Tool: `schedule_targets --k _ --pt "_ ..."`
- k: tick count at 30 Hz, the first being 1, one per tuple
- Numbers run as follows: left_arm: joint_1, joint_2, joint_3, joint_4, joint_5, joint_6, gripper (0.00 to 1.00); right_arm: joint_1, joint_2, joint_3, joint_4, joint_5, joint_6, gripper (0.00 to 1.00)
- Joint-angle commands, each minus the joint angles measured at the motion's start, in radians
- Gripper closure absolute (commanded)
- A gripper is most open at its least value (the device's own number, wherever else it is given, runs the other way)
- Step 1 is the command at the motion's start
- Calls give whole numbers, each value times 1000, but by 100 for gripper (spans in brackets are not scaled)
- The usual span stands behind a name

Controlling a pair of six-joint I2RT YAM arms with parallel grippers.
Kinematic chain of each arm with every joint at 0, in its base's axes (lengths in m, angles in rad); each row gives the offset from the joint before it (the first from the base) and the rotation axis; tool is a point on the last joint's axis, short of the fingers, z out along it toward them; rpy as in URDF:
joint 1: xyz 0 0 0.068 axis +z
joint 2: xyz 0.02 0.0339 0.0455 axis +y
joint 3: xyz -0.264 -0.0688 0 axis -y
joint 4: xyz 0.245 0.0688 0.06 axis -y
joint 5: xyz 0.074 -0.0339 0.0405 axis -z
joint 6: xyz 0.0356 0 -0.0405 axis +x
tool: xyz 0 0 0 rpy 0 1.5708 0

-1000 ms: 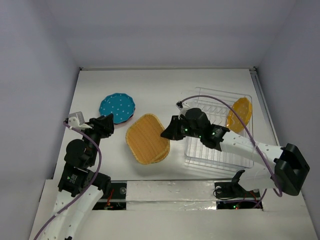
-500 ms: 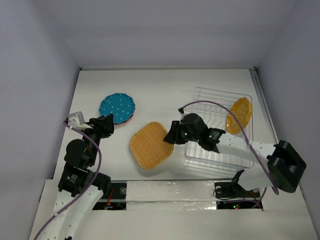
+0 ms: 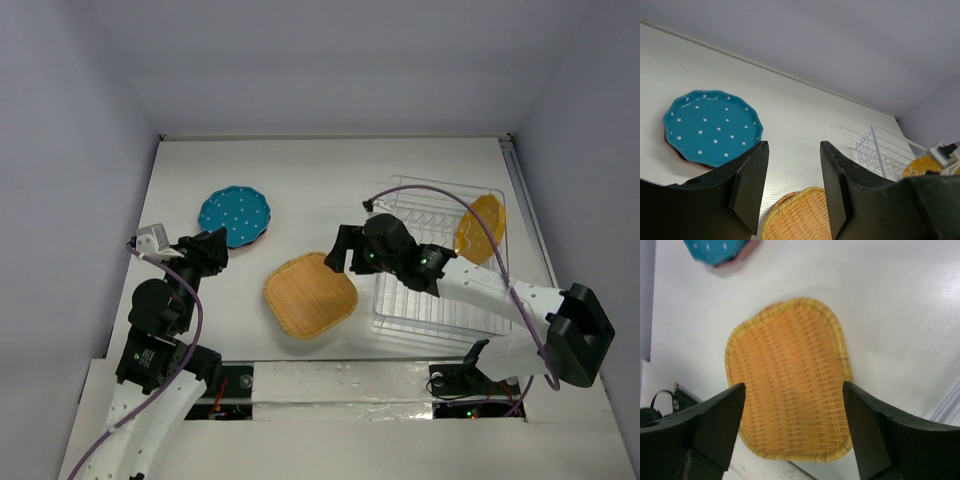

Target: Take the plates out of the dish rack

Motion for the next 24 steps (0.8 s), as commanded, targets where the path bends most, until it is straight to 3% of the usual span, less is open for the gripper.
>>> schedule_targets --k 1,2,3,4,5,8,11,12,13,14,15,16,17,20,21,24 --pt "-6 -12 -1 34 4 -1 57 8 -83 116 -88 170 -42 21" --pt "-6 -12 -1 36 4 -1 57 8 -100 145 -112 214 -45 32" --pt "-6 -16 -1 36 4 0 57 8 -118 158 -144 262 -47 75" --pt "-6 -16 -1 36 4 0 58 -1 -164 167 -216 388 -47 91" --pt "-6 -16 -1 39 4 0 58 -10 -186 175 -265 467 -40 100" --pt "-6 -22 -4 41 4 0 59 -99 -273 196 -491 704 31 100" --pt "-6 -39 -4 44 4 2 74 -258 -346 202 -704 849 39 100" --pt "-6 -45 -3 47 4 3 87 -307 -353 230 -756 871 30 85" --pt "-6 -46 -3 47 4 3 92 -352 -358 239 -805 877 4 72" --pt "-6 -46 -3 47 4 3 97 -425 -358 250 -813 870 -48 56" --pt "-6 -51 -3 45 4 2 100 -452 -356 258 -815 862 -71 26" --pt "-6 -52 -3 44 4 3 100 -475 -350 258 -797 841 -92 17" --pt "-6 -54 -1 44 4 2 100 -498 -347 255 -784 827 -111 12" --pt "-17 -65 2 39 4 5 95 -594 -310 227 -709 772 -194 11" --pt "-26 -68 0 36 4 5 87 -660 -298 225 -691 755 -247 13" --pt "-35 -81 3 39 4 9 77 -687 -219 235 -649 678 -272 19"
